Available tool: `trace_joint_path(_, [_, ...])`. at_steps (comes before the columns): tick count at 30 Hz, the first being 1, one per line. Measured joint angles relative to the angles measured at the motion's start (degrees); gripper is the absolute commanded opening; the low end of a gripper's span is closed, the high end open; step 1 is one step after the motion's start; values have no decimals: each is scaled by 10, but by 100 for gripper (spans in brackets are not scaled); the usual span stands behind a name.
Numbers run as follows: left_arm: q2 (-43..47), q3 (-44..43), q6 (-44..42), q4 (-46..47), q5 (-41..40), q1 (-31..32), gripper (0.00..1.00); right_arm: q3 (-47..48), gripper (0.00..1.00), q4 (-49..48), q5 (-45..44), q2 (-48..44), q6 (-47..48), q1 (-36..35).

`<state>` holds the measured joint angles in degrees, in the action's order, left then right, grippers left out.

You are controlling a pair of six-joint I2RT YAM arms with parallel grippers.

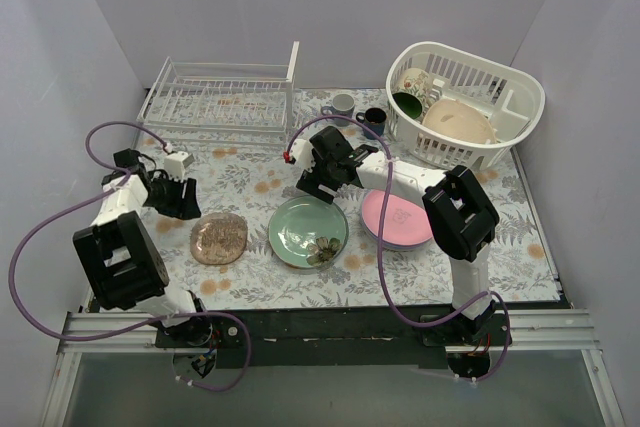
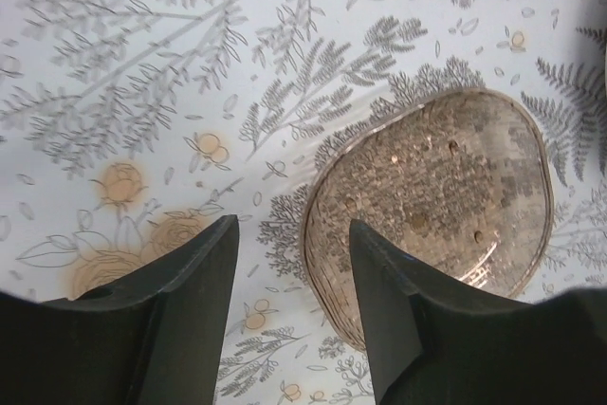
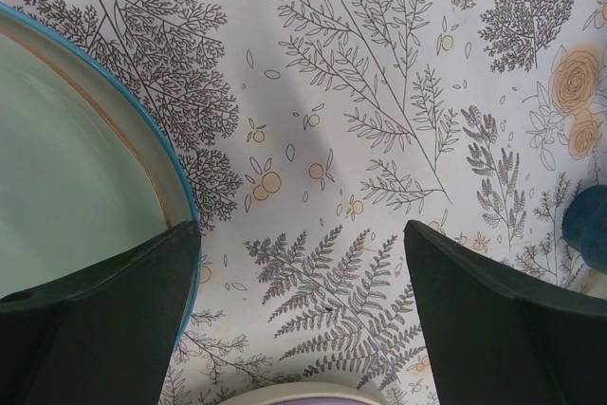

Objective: Unload the plates from the dish rack
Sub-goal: Reset both arms

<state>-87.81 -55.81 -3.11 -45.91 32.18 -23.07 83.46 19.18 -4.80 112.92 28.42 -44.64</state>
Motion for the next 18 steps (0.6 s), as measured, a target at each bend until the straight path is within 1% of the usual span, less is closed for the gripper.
trace_joint_path(4, [45,9,37,52,0,0,53,0,98,0,-13,-4,0,0])
trace_joint_path(6, [67,14,64,84,-1,0,55,0,99,-1,-24,-14,0,0])
trace_joint_path(7, [76,16,78,103,-2,0,64,0,99,-2,-31,-22,0,0])
trace_joint_path(8, [84,19,90,121,-3,0,68,-1,99,-6,-39,-32,0,0])
trace_joint_path(13, [104,29,171,219,-22,0,79,-3,99,-40,-109,-83,0,0])
trace_joint_path(14, [104,29,187,239,-28,0,84,-5,98,-49,-125,-91,-1,0])
trace_joint_path(18, [104,28,252,311,-48,0,95,-26,99,-84,-174,-124,-21,10])
